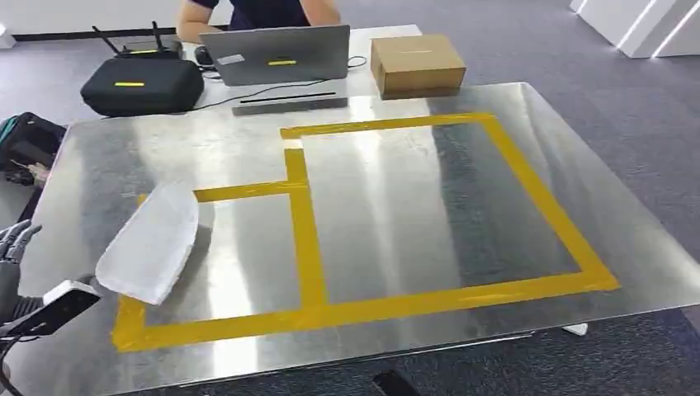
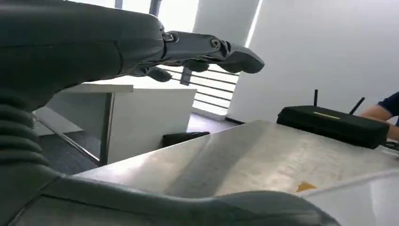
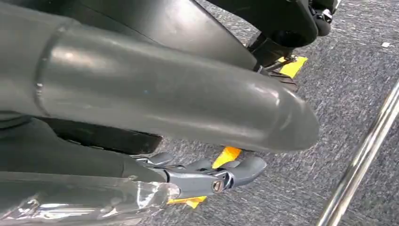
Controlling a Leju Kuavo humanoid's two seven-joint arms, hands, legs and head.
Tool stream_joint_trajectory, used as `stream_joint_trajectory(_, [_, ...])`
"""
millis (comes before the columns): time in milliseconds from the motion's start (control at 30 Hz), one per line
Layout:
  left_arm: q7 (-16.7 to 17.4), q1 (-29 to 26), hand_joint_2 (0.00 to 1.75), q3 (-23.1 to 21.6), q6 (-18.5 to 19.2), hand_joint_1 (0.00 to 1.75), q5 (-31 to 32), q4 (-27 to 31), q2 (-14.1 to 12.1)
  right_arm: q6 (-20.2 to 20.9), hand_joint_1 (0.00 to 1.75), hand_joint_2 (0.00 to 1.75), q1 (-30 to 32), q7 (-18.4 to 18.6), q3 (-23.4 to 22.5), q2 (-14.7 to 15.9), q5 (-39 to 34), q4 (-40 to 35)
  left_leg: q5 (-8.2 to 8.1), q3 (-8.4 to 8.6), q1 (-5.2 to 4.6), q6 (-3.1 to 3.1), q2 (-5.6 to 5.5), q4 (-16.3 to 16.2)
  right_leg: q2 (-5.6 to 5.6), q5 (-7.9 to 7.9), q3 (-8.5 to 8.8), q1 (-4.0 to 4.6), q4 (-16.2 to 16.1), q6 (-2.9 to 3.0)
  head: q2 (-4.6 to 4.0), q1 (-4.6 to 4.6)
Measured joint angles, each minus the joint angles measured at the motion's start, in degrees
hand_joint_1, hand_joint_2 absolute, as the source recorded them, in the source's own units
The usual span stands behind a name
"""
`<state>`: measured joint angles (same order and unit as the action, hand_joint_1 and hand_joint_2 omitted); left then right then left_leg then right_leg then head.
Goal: Take the parts from the cabinet and place them on the table.
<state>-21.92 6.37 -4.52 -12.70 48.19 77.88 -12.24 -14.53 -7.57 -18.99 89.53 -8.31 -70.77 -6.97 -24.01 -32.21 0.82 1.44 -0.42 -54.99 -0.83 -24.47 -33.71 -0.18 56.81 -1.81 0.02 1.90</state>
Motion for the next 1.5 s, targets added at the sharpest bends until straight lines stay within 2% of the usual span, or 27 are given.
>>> stream_joint_trajectory(133, [-0.22, -0.65, 0.00, 0.72, 0.15, 0.00, -0.39, 0.02, -0.33, 0.00, 0.00, 0.00, -0.04, -0.02, 0.00, -0.02, 0.00, 0.00, 0.00, -0.13, -0.24, -0.38, 0.00, 0.05, 0.01, 0.26, 0.07, -0.25, -0.55, -0.40, 0.00, -0.04])
stream_joint_trajectory(167, [-0.26, -0.76, 0.00, 0.81, 0.15, 0.00, -0.41, 0.07, -0.42, 0.00, 0.00, 0.00, -0.08, -0.02, 0.00, 0.00, 0.00, 0.00, 0.73, 0.02, -0.11, -0.94, 0.03, 0.71, -0.08, 0.58, 0.34, -0.07, -0.82, -0.80, 0.00, -0.04])
stream_joint_trajectory(200, [-0.31, -0.75, 0.00, 0.81, 0.17, 0.00, -0.48, 0.20, -0.44, -0.02, 0.00, 0.00, -0.09, -0.02, 0.00, 0.00, 0.00, 0.00, 0.91, 0.73, 0.51, -1.03, 0.29, 1.86, -0.03, -0.43, -0.34, 0.03, -0.33, -0.90, 0.00, 0.02])
stream_joint_trajectory(233, [-0.37, -0.76, 0.00, 0.83, 0.17, 0.00, -0.74, 0.37, -0.46, -0.02, 0.00, 0.00, -0.15, -0.09, 0.00, 0.00, 0.02, 0.00, 0.97, 0.86, 0.61, -1.13, 0.32, 1.91, 0.17, -1.87, -1.30, 0.12, 1.98, -1.18, 0.00, 0.35])
stream_joint_trajectory(333, [-0.46, -1.25, 0.00, 1.09, 0.37, 0.00, -0.98, 0.39, -0.55, -0.09, 0.00, 0.00, -0.59, -0.11, 0.00, 0.11, 0.02, 0.02, 0.86, 0.82, 0.72, -1.15, 0.56, 1.88, 0.24, -7.08, -7.95, -0.17, 15.47, -1.91, 0.00, 0.52])
stream_joint_trajectory(367, [-0.50, -1.41, 0.00, 1.16, 0.42, 0.00, -1.07, 0.39, -0.55, -0.09, 0.00, 0.00, -0.58, -0.04, 0.00, 0.20, 0.00, 0.02, 0.84, 0.85, 0.78, -1.17, 0.57, 1.88, 0.24, -7.14, -9.26, -0.25, 17.79, -2.08, 0.00, 0.44])
stream_joint_trajectory(400, [-0.52, -1.48, 0.00, 1.18, 0.50, 0.00, -1.07, 0.39, -0.55, -0.11, 0.00, 0.00, -0.52, -0.07, 0.00, 0.26, 0.00, 0.04, 0.78, 0.89, 0.89, -1.07, 0.53, 1.87, 0.24, -5.88, -9.19, -0.36, 17.29, -2.25, 0.00, 0.50])
stream_joint_trajectory(433, [-0.50, -1.48, 0.00, 1.27, 0.50, 0.00, -1.09, 0.39, -0.55, -0.11, 0.00, 0.00, -0.47, -0.02, 0.00, 0.31, 0.00, 0.07, 0.57, 0.94, 1.12, -0.75, 0.39, 1.68, 0.25, -3.23, -7.60, -0.58, 13.85, -2.43, 0.00, 0.55])
stream_joint_trajectory(467, [-0.52, -1.47, 0.00, 1.33, 0.52, 0.00, -1.13, 0.42, -0.55, -0.11, 0.00, 0.00, -0.51, 0.00, 0.00, 0.31, 0.02, 0.07, 0.22, 1.07, 1.42, -0.24, 0.25, 1.27, 0.31, -0.23, -4.89, -0.98, 8.35, -2.86, 0.00, 0.61])
stream_joint_trajectory(500, [-0.52, -1.47, 0.00, 1.44, 0.57, 0.00, -1.22, 0.48, -0.59, -0.09, 0.00, 0.00, -0.57, 0.00, 0.00, 0.31, 0.04, 0.07, -0.22, 1.20, 1.67, 0.44, 0.16, 0.82, 0.58, 1.40, -2.47, -1.47, 3.39, -3.50, 0.00, 0.59])
stream_joint_trajectory(533, [-0.57, -1.42, 0.00, 1.73, 0.70, 0.00, -1.27, 0.55, -0.81, -0.02, 0.00, 0.00, -0.73, 0.00, 0.00, -0.11, 0.09, -0.13, -0.41, 0.79, 1.41, 0.86, -0.01, 0.80, 0.33, -0.27, -0.86, -0.93, 2.75, -4.08, 0.00, 0.74])
stream_joint_trajectory(567, [-0.68, -1.37, 0.00, 1.90, 0.81, 0.00, -1.29, 0.72, -0.90, -0.07, 0.00, 0.00, -0.95, -0.02, 0.00, -0.13, 0.13, -0.11, -0.52, 0.42, 1.20, 1.22, 0.03, 0.18, -0.32, 0.21, -0.77, -0.91, 1.90, -2.78, 0.04, 0.83])
stream_joint_trajectory(700, [-0.92, -2.10, 0.00, 2.05, 1.14, 0.00, -1.40, 0.85, -0.90, -0.07, 0.00, 0.00, -0.73, 0.15, 0.00, -0.17, 0.33, -0.04, -0.51, -0.80, 1.67, 1.66, -0.04, -0.07, -0.31, 0.51, -2.58, -0.87, 2.37, -1.24, 0.00, 0.44])
stream_joint_trajectory(767, [-0.96, -2.21, 0.00, 2.14, 1.16, 0.00, -1.42, 0.85, -0.92, -0.09, 0.00, 0.00, -0.65, 0.18, 0.00, -0.17, 0.39, -0.04, -4.94, -3.44, 1.33, 1.08, 0.14, -5.97, -0.35, 0.82, -3.13, -0.53, 2.31, 0.04, 0.00, 0.39])
stream_joint_trajectory(833, [-0.98, -2.20, 0.00, 2.18, 1.18, 0.00, -1.42, 0.85, -0.92, -0.09, 0.00, 0.00, -0.63, 0.20, 0.00, -0.17, 0.46, -0.04, -9.81, -8.14, 0.66, 0.56, 0.13, -16.72, -0.24, 1.24, -3.70, 0.10, 2.29, 0.75, 0.00, 0.48])
stream_joint_trajectory(867, [-0.98, -2.33, 0.00, 2.16, 1.22, 0.00, -1.42, 0.85, -0.92, -0.09, 0.00, 0.00, -0.62, 0.20, 0.00, -0.17, 0.48, -0.04, -10.73, -9.47, 0.31, 0.12, 0.13, -19.73, -0.21, 1.52, -4.02, 0.39, 2.27, 1.15, 0.02, 0.50])
stream_joint_trajectory(933, [-0.98, -2.44, 0.00, 2.21, 1.22, 0.00, -1.42, 0.85, -0.92, -0.09, 0.00, 0.00, -0.54, 0.26, 0.00, -0.17, 0.50, -0.04, -8.77, -7.91, -0.50, -0.91, 0.09, -17.71, -0.22, 2.16, -4.74, 0.78, 2.27, 2.00, 0.00, 0.48])
stream_joint_trajectory(1000, [-0.98, -2.33, 0.00, 2.25, 1.22, 0.00, -1.42, 0.85, -0.94, -0.07, 0.00, 0.00, -0.59, 0.26, 0.00, -0.20, 0.50, -0.07, -4.76, -2.13, -1.19, -1.81, 0.09, -8.52, -0.30, 2.92, -5.44, 0.90, 2.24, 2.09, 0.00, 0.48])
stream_joint_trajectory(1033, [-0.98, -2.21, 0.00, 2.29, 1.20, 0.00, -1.44, 0.89, -0.96, -0.07, 0.00, 0.00, -0.64, 0.26, 0.00, -0.22, 0.50, -0.07, -4.40, 1.60, -1.43, -2.17, 0.09, -3.58, -0.37, 3.34, -5.53, 0.91, 2.25, 1.98, 0.00, 0.48])
stream_joint_trajectory(1067, [-1.03, -1.97, 0.00, 2.32, 1.20, 0.00, -1.46, 1.00, -0.96, -0.07, 0.00, 0.00, -0.63, 0.26, 0.00, -0.22, 0.53, -0.07, -4.63, 3.17, -1.64, -1.84, 0.13, -0.75, -0.34, 3.58, -5.77, 1.22, 2.19, 1.74, 0.00, 0.46])
stream_joint_trajectory(1100, [-1.03, -2.01, 0.00, 2.32, 1.20, 0.00, -1.49, 1.03, -0.94, -0.09, 0.00, 0.00, -0.61, 0.24, 0.00, -0.22, 0.52, -0.07, -3.67, 2.67, -1.65, -1.29, 0.10, -1.38, -0.33, 4.29, -5.42, 1.14, 1.76, 1.48, 0.00, 0.72])
stream_joint_trajectory(1200, [-1.03, -2.15, 0.00, 2.47, 1.22, 0.00, -1.51, 1.03, -1.03, -0.09, 0.00, 0.00, -0.66, 0.28, 0.00, -0.22, 0.55, -0.04, -2.48, 2.30, -1.31, -1.75, 0.13, -0.65, -0.31, 5.27, -5.64, 1.24, 1.29, 0.61, 0.00, 0.44])
stream_joint_trajectory(1233, [-1.03, -2.00, 0.00, 2.47, 1.27, 0.00, -1.51, 1.03, -1.03, -0.13, 0.00, 0.00, -0.71, 0.26, 0.00, -0.22, 0.55, -0.04, -1.96, 1.71, -1.19, -1.98, 0.30, -0.59, -0.18, 3.17, -6.38, 1.16, 2.27, 0.24, 0.00, 0.48])
stream_joint_trajectory(1300, [-1.03, -2.14, 0.00, 2.58, 1.29, 0.00, -1.57, 1.03, -1.03, -0.15, 0.00, 0.00, -0.83, 0.28, 0.00, -0.17, 0.50, -0.04, -0.74, 0.45, -1.16, -2.48, 0.39, -0.60, 0.16, -4.28, -8.25, 1.04, 9.86, -0.44, 0.00, 0.79])
stream_joint_trajectory(1367, [-1.03, -2.14, 0.00, 2.64, 1.31, 0.00, -1.60, 1.03, -1.03, -0.15, 0.00, 0.00, -0.97, 0.28, 0.00, -0.11, 0.48, -0.02, 0.50, -1.07, -1.16, -2.51, 0.45, -0.65, 0.20, -8.27, -9.52, 1.04, 17.76, -0.76, 0.00, 0.81])
stream_joint_trajectory(1433, [-1.03, -2.25, 0.00, 2.64, 1.35, 0.00, -1.66, 1.03, -1.03, -0.15, 0.00, 0.00, -0.97, 0.28, 0.00, -0.11, 0.46, -0.02, 1.93, -2.86, -1.17, -2.33, 0.46, -0.71, 0.22, -6.23, -7.48, 1.04, 19.02, -0.80, 0.02, 0.81])
stream_joint_trajectory(1500, [-1.03, -2.33, 0.00, 2.80, 1.36, 0.00, -1.73, 1.03, -1.05, -0.09, 0.00, 0.00, -0.98, 0.28, 0.00, -0.13, 0.44, -0.04, 3.40, -4.71, -1.17, -1.99, 0.42, -0.72, 0.29, -2.37, -1.09, 0.91, 11.90, -0.64, 0.00, 0.79])
